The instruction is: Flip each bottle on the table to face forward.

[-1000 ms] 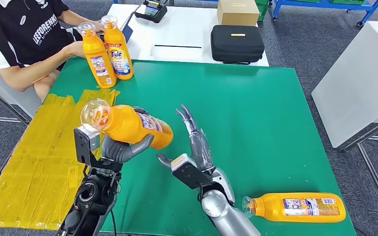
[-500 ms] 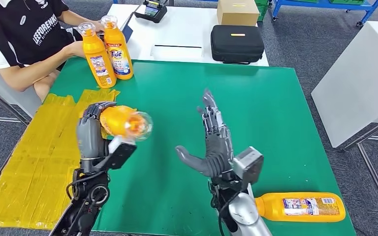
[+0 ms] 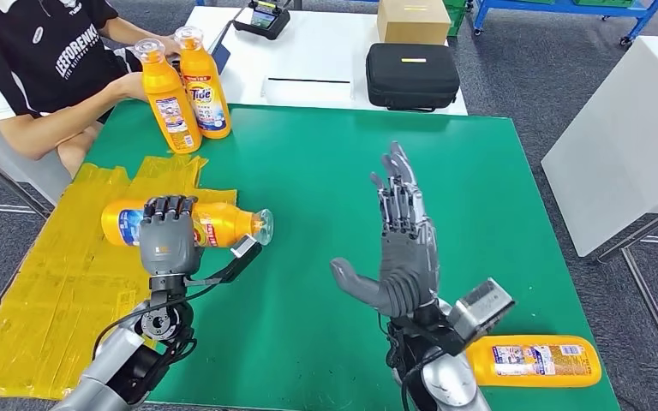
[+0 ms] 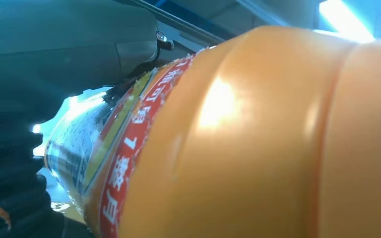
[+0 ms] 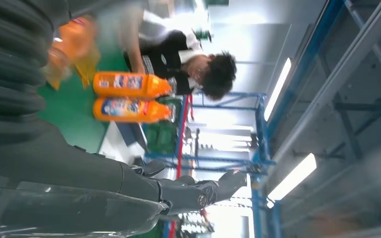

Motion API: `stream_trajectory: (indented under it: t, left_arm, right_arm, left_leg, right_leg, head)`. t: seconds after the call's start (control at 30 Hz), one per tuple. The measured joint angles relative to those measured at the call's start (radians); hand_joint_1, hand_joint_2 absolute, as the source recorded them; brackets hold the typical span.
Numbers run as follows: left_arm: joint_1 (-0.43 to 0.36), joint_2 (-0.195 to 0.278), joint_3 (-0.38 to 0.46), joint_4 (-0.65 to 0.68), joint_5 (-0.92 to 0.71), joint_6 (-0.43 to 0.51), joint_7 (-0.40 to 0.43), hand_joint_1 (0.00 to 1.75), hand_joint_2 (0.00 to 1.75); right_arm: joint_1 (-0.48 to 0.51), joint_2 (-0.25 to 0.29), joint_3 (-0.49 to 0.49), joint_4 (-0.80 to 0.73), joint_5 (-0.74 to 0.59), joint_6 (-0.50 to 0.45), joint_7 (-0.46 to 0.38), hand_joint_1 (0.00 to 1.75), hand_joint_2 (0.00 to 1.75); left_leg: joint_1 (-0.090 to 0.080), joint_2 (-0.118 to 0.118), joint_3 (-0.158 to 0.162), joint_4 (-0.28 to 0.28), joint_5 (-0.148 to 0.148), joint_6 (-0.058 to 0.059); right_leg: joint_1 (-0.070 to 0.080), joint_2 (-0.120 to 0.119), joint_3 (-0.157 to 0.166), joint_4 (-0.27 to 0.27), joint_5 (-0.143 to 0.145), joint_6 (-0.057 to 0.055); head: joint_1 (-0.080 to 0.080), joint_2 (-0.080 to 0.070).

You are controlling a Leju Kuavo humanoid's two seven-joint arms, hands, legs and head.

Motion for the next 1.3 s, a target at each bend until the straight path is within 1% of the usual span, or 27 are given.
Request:
stream_trajectory:
  t: [0.07,0.2,0.27,0.33,0.4,0.53,0.73,0.8,0.93,1.07,1.13,1.17,1.23,1.3]
  left_arm:
    - [-0.014,0.005,-0.013,0.053,0.0,-0.019,0.012,1.75,1.75]
    - [-0.035,0.009,-0.011,0.138,0.001,-0.046,0.004,1.75,1.75]
    - [-0.042,0.009,-0.004,0.168,0.001,-0.056,0.0,0.93,1.75]
    - [-0.047,0.009,0.005,0.191,0.001,-0.066,-0.002,0.05,1.75]
    - [-0.049,0.01,0.016,0.208,0.001,-0.071,0.0,0.0,1.75]
    - [-0.05,0.01,0.04,0.228,0.001,-0.07,0.003,0.0,1.75]
    - [-0.051,0.009,0.089,0.235,0.001,-0.057,-0.034,0.0,1.75]
    - [-0.05,0.008,0.105,0.235,0.001,-0.048,-0.052,0.0,1.75]
    - [-0.045,-0.006,0.163,0.235,0.008,-0.022,-0.12,0.0,1.75]
    - [-0.041,-0.023,0.214,0.234,0.028,-0.014,-0.159,0.0,1.75]
    - [-0.038,-0.033,0.237,0.231,0.076,-0.01,-0.221,0.0,1.75]
    - [-0.034,-0.039,0.254,0.225,0.117,-0.009,-0.278,0.0,1.75]
    - [-0.022,-0.057,0.295,0.203,0.232,-0.023,-0.426,0.0,1.75]
    - [-0.002,-0.078,0.337,0.163,0.356,-0.06,-0.571,0.0,1.75]
  right_arm:
    - [0.01,-0.006,0.0,-0.016,0.016,-0.012,-0.007,0.0,1.75]
    - [0.016,-0.016,0.001,-0.036,0.027,-0.026,-0.009,0.0,1.75]
    - [0.016,-0.019,0.001,-0.041,0.029,-0.031,-0.009,0.0,1.75]
    - [0.016,-0.021,0.001,-0.043,0.033,-0.034,-0.006,0.0,1.75]
    - [0.016,-0.023,0.001,-0.043,0.042,-0.037,0.0,0.0,1.75]
    - [0.015,-0.026,0.005,-0.043,0.07,-0.043,0.013,0.0,1.75]
    - [0.008,-0.033,0.014,-0.042,0.137,-0.072,0.035,0.0,1.75]
    - [0.008,-0.036,0.016,-0.042,0.162,-0.084,0.043,0.0,1.75]
    - [0.002,-0.045,0.022,-0.041,0.251,-0.116,0.077,0.0,1.75]
    - [-0.004,-0.053,0.028,-0.041,0.283,-0.126,0.09,0.0,1.75]
    - [-0.005,-0.057,0.03,-0.041,0.309,-0.13,0.103,0.0,1.75]
    - [-0.005,-0.06,0.031,-0.041,0.334,-0.132,0.115,0.0,1.75]
    - [-0.004,-0.07,0.033,-0.041,0.412,-0.133,0.149,0.0,1.75]
    - [-0.003,-0.086,0.034,-0.04,0.523,-0.122,0.189,0.0,1.75]
  left_leg:
    - [0.0,0.0,0.0,0.0,0.0,0.0]
    - [0.0,0.0,-0.001,0.0,0.0,0.0]
    - [0.0,0.0,-0.001,0.0,0.0,0.0]
    - [0.0,0.0,-0.001,0.0,0.0,0.0]
    - [0.0,0.0,-0.001,0.0,0.0,0.0]
    - [0.0,0.0,-0.001,0.0,0.0,0.0]
    - [0.0,-0.001,-0.001,0.0,0.0,0.0]
    - [0.0,-0.001,-0.001,0.0,0.0,0.0]
    - [0.0,-0.001,-0.001,0.0,0.0,0.0]
    - [0.0,-0.001,-0.001,0.0,0.0,0.0]
    - [0.0,-0.001,-0.001,0.0,0.0,0.0]
    - [0.0,-0.001,-0.001,0.0,0.0,0.0]
    - [0.0,-0.001,-0.001,0.0,0.0,0.0]
    - [0.0,-0.001,-0.001,0.0,0.0,0.0]
  right_leg:
    - [0.0,0.0,0.0,0.0,0.0,0.0]
    - [0.0,0.0,0.0,0.0,0.0,0.0]
    - [0.0,0.0,0.0,0.0,0.0,0.0]
    - [0.0,0.0,0.0,0.0,0.0,0.0]
    - [0.0,0.0,0.0,0.0,0.0,0.0]
    - [0.0,0.0,0.0,0.0,0.0,0.0]
    - [0.0,0.0,0.0,0.0,0.0,0.0]
    - [0.0,0.0,0.0,0.0,0.0,0.0]
    - [0.0,0.0,0.0,0.0,0.0,0.0]
    - [0.0,0.0,0.0,0.0,0.0,0.0]
    - [0.0,0.0,0.0,0.0,0.0,0.0]
    - [0.0,0.0,0.0,0.0,0.0,0.0]
    - [0.0,0.0,0.0,0.0,0.0,0.0]
    - [0.0,0.0,0.0,0.0,0.0,0.0]
  head:
    - [0.0,0.0]
    - [0.0,0.0]
    - [0.0,0.0]
    - [0.0,0.0]
    - [0.0,0.0]
    - [0.0,0.0]
    - [0.0,0.0]
    - [0.0,0.0]
    - [0.0,0.0]
    - [0.0,0.0]
    - [0.0,0.0]
    - [0.0,0.0]
    - [0.0,0.0]
    - [0.0,0.0]
